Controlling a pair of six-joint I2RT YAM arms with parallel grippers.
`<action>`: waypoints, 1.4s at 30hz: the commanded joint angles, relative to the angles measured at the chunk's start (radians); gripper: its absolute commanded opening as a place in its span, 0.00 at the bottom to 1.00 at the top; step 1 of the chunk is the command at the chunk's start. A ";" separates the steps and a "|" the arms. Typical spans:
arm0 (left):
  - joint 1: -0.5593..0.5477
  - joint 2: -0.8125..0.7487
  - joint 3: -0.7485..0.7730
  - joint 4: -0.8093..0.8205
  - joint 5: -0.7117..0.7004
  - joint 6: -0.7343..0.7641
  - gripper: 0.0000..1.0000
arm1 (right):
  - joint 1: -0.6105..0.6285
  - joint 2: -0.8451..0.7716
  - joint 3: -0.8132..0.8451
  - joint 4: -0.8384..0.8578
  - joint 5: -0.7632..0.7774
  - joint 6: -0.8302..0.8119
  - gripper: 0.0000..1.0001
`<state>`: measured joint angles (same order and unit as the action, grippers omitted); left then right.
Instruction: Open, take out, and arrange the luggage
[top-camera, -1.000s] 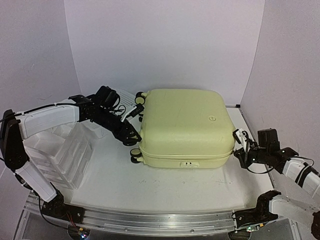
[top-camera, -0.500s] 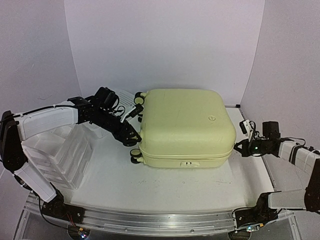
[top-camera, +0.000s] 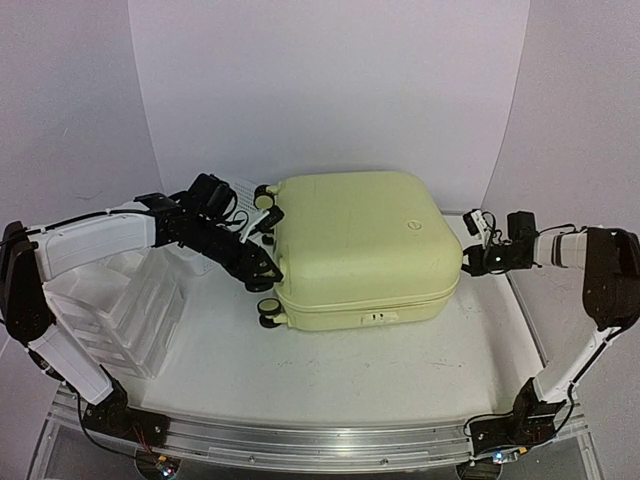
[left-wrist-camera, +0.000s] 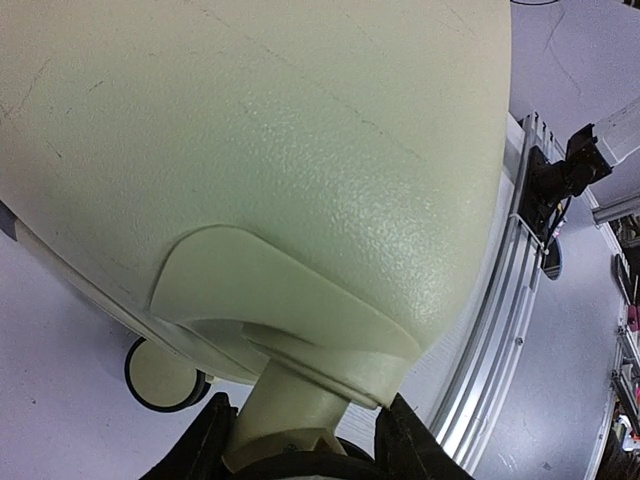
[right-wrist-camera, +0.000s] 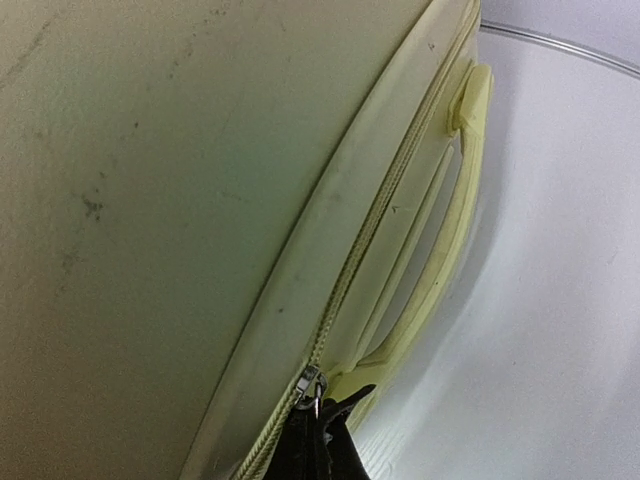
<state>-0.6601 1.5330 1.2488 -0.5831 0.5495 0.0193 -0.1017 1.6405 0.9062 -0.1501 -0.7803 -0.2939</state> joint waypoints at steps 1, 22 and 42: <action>0.037 -0.007 0.014 -0.083 0.008 -0.031 0.02 | -0.010 -0.077 0.014 0.179 -0.074 0.039 0.00; 0.025 0.012 0.350 -0.161 -0.405 -0.158 0.87 | 0.058 -1.175 -0.500 -0.161 -0.057 0.392 0.00; -0.052 0.543 0.798 -0.146 -0.345 -0.044 0.85 | 0.059 -0.995 -0.523 -0.022 0.275 0.202 0.00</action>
<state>-0.7147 2.0899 2.0808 -0.7074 0.2516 -0.0734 -0.0364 0.6762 0.3317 -0.3099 -0.5575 -0.0490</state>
